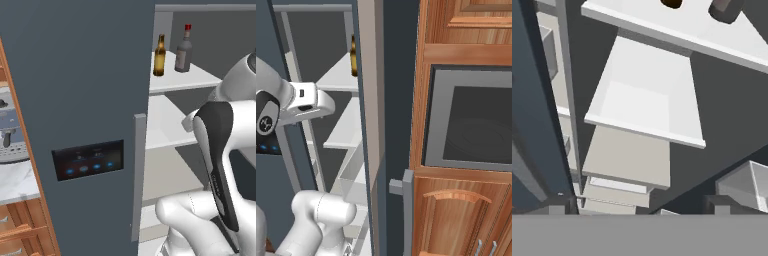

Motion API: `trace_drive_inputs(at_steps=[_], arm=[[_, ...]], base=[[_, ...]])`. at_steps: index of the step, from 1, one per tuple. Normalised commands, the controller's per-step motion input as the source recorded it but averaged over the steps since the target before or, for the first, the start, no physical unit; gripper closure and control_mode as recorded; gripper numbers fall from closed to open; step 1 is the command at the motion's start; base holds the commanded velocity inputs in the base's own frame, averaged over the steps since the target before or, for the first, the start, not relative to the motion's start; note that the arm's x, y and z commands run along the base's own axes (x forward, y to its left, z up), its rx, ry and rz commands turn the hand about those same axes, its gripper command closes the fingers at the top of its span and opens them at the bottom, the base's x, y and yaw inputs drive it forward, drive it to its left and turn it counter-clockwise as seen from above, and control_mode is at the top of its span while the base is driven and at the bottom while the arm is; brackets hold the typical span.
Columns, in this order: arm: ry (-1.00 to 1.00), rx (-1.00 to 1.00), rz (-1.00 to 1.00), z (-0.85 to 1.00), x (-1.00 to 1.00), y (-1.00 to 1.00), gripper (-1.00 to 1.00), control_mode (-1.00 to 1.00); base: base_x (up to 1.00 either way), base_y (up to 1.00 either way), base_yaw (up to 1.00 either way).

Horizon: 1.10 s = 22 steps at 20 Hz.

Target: Place the beer and liquor on the top shelf of the fridge to keep them out of children's reach, and place the cucumber on lower shelves for easy access.

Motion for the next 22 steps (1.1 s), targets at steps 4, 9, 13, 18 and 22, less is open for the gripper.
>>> trace_drive_inputs(at_steps=[4,9,13,18,22], arm=[[0.01,0.00,0.03,-0.15,0.00,0.08,-1.00,1.00],[0.00,0.00,0.00,0.00,0.00,0.00,-1.00,1.00],[0.00,0.00,0.00,0.00,0.00,0.00,-1.00,1.00],[0.00,0.00,0.00,0.00,0.00,0.00,-1.00,1.00],[0.00,0.00,0.00,0.00,0.00,0.00,-1.00,1.00]], base=[[-0.01,0.04,0.01],[-0.16,0.34,0.05],[-0.49,0.39,0.05],[-0.45,0.56,0.03],[-0.09,0.91,0.02]])
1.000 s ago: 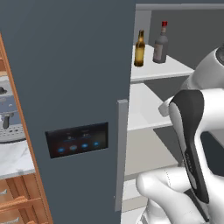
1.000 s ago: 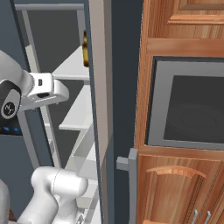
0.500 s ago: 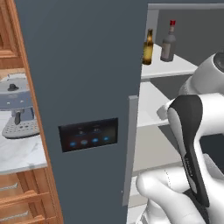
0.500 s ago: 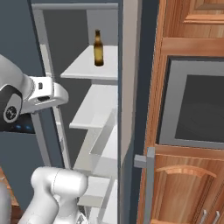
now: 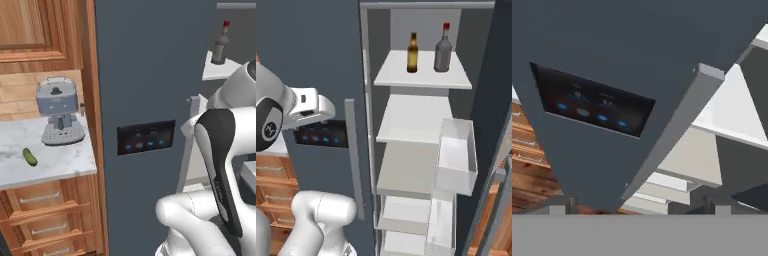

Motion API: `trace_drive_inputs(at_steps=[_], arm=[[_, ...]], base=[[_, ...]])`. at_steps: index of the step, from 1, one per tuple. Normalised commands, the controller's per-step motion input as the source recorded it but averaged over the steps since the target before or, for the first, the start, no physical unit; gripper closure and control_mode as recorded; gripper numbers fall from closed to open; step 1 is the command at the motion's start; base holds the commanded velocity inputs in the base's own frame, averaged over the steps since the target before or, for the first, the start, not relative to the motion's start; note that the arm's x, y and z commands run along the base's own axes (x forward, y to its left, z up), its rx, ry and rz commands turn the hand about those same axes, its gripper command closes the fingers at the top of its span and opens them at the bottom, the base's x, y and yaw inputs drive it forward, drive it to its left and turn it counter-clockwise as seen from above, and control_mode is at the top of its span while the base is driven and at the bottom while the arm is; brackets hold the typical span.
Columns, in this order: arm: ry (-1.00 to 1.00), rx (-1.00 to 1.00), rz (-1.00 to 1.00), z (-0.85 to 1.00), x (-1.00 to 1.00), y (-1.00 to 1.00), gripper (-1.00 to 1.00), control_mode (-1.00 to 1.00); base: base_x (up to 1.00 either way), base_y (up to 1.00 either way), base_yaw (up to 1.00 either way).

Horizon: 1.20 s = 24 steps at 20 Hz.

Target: Place the beer and liquor on the top shelf of the fridge to keep them out of children's reach, and place the cucumber on lower shelves for easy access.

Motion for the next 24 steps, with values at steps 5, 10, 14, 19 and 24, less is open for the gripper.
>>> trace_drive_inputs(at_steps=[5,10,14,19,24], arm=[[0.00,0.00,0.00,0.00,0.00,0.00,-1.00,1.00],[0.00,0.00,0.00,0.00,0.00,0.00,-1.00,1.00],[0.00,0.00,0.00,0.00,0.00,0.00,-1.00,1.00],[0.00,0.00,0.00,0.00,0.00,0.00,-1.00,1.00],[0.00,0.00,0.00,0.00,0.00,0.00,-1.00,1.00]], base=[[0.01,1.00,0.00],[0.14,1.00,0.00],[0.31,1.00,0.00],[0.41,0.82,0.00],[0.55,0.47,0.00]])
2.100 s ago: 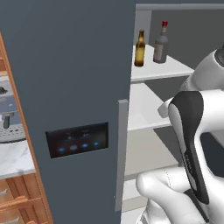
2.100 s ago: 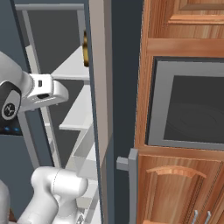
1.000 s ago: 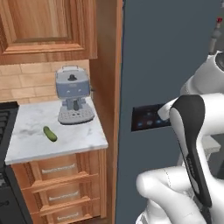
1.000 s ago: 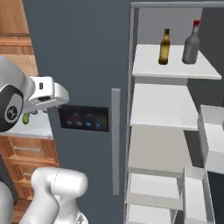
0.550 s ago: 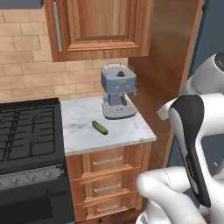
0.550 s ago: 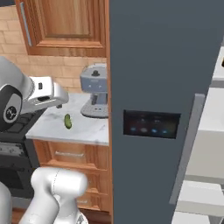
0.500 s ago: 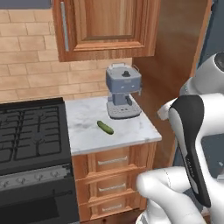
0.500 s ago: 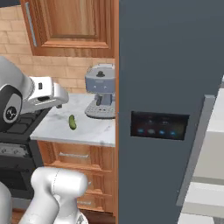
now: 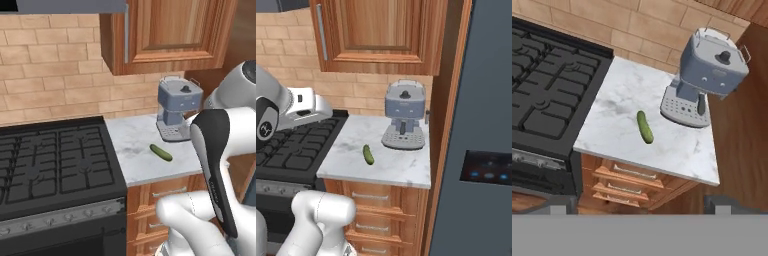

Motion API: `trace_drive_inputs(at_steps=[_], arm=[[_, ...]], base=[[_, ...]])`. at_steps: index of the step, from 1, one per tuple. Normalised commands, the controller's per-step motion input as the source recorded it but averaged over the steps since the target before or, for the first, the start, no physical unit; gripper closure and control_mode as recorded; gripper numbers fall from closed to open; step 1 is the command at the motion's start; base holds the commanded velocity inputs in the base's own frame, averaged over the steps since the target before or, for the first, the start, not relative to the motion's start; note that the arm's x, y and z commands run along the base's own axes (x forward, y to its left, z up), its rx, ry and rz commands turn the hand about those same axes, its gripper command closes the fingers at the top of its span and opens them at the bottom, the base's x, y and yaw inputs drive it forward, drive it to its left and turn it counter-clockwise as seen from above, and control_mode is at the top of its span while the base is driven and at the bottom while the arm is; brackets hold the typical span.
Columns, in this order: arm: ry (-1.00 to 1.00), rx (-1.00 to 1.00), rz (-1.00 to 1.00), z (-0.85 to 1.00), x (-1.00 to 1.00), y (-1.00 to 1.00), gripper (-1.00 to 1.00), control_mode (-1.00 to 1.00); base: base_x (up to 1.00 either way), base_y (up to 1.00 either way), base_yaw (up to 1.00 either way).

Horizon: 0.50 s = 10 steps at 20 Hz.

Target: Place the beer and liquor on the top shelf of the fridge to keep them out of children's reach, and place the cucumber on lower shelves for easy access.

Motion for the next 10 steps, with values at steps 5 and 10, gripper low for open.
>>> trace_drive_inputs(at_steps=[5,10], arm=[[0.00,0.00,0.00,0.00,0.00,0.00,-1.00,1.00],[0.00,0.00,0.00,0.00,0.00,0.00,-1.00,1.00]], base=[[0.60,0.31,0.00],[0.47,0.02,0.00]])
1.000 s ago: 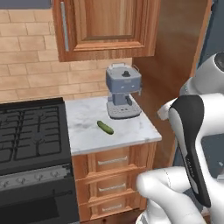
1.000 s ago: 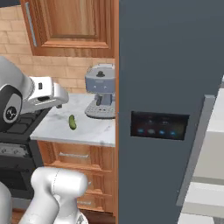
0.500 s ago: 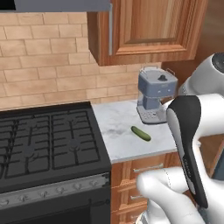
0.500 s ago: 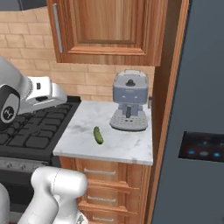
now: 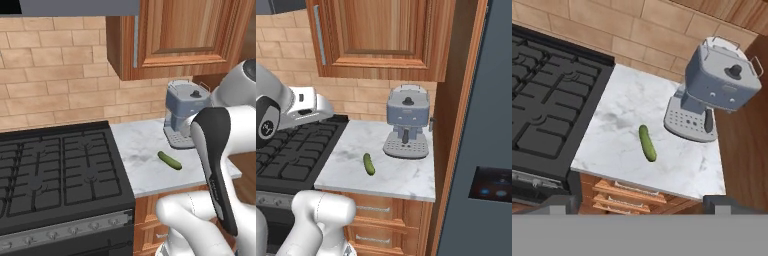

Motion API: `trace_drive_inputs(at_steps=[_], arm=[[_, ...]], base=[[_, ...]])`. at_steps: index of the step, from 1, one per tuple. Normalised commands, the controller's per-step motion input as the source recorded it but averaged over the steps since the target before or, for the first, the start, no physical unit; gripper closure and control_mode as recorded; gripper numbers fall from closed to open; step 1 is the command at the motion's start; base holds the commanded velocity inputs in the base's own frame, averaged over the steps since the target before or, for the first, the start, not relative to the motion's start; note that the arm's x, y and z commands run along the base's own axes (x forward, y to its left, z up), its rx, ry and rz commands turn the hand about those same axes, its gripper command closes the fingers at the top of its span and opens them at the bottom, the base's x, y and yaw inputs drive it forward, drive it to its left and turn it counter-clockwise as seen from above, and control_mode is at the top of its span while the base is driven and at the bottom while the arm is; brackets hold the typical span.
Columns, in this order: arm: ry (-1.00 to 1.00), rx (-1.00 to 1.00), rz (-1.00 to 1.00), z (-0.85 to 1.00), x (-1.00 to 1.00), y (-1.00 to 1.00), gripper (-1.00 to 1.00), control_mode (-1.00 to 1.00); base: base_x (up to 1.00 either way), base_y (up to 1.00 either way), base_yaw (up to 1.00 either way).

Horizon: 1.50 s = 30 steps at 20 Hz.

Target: Place the beer and liquor on the top shelf of the fridge to keep them out of children's reach, and place the cucumber on lower shelves for easy access.

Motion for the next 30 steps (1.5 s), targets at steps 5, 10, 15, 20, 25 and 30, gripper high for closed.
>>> trace_drive_inputs(at_steps=[5,10,15,20,25,30], arm=[[0.09,0.00,0.00,-0.56,0.47,-0.20,-1.00,-1.00],[0.13,0.00,0.00,-0.72,0.48,-0.21,-1.00,-1.00],[0.15,0.02,-0.01,-0.75,0.37,-0.13,-1.00,-1.00],[0.15,0.05,-0.04,-0.69,0.31,-0.02,-1.00,-1.00],[0.13,0.06,-0.06,-0.50,0.39,-0.08,-1.00,-1.00],[0.08,0.00,-0.05,-0.31,0.42,-0.11,-1.00,-1.00]], base=[[0.00,0.00,0.00],[0.00,0.00,0.00],[0.00,0.00,0.00],[0.00,0.00,0.00],[0.00,0.00,0.00],[0.00,0.00,0.00]])
